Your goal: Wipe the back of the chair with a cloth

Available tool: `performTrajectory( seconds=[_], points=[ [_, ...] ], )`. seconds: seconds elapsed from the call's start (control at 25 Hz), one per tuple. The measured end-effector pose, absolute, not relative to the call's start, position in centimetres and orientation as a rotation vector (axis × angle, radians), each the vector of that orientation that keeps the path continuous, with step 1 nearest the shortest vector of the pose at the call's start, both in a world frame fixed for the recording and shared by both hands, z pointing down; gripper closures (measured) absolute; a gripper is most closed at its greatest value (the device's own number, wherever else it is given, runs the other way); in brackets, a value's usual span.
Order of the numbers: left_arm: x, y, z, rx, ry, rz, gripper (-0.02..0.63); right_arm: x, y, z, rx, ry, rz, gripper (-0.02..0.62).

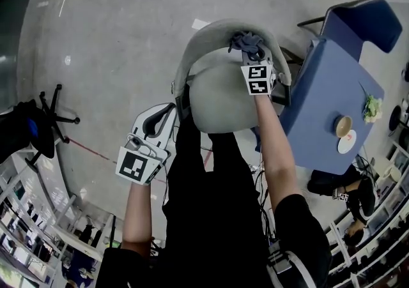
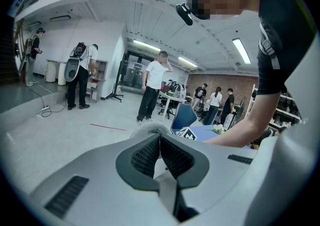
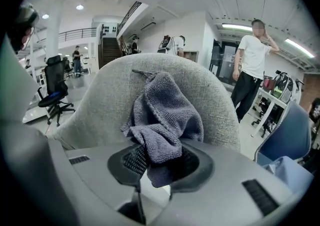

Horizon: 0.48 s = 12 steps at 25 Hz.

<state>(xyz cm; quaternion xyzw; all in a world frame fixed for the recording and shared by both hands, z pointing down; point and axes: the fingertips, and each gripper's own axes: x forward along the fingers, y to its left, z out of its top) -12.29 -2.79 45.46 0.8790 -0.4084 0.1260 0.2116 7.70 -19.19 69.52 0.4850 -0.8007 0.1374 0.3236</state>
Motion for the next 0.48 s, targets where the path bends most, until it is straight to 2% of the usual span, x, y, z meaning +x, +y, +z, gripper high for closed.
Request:
performTrajectory(
  seconds=[0.48],
  points=[
    [-13.4, -3.4, 45.5, 2.42, -1.166, 0.324, 0.58, 3.8, -19.3, 70.6, 1.207, -2.137, 0.35, 0.476]
  ],
)
